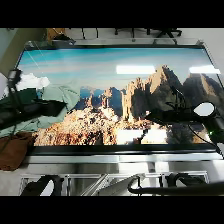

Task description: Fold the shirts.

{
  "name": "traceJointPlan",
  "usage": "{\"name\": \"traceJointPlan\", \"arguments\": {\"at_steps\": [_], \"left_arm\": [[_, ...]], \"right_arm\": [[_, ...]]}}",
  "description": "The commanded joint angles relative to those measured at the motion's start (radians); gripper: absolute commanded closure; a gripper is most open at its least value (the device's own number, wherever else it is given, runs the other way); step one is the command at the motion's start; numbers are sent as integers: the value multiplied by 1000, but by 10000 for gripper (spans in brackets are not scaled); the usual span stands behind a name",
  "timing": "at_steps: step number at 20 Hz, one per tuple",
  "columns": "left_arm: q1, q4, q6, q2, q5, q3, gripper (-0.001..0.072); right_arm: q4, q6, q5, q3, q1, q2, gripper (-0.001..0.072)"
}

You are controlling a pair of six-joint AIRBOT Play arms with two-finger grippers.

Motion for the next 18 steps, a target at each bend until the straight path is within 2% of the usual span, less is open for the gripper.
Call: {"name": "traceJointPlan", "arguments": {"at_steps": [1,3,6,9,12,16,17,18], "left_arm": [[250,106,-20,-124,83,62,8],[312,42,-19,-259,138,62,8],[340,36,2,-459,246,62,8],[362,36,27,-607,288,62,9],[362,32,26,-704,273,62,9],[335,34,26,-739,288,62,11],[335,34,26,-739,301,62,62],[335,35,26,-739,305,62,255]], "right_arm": [[0,-23,-30,0,0,-16,328],[-4,-25,-39,0,0,-35,328],[-10,-42,-53,0,0,-65,328],[-10,-42,-53,0,0,-93,329],[-11,-42,-53,0,0,-112,330],[-11,-43,-53,0,0,-129,331],[-10,-55,-53,0,0,-130,331],[-11,-56,-53,0,0,-130,333]]}}
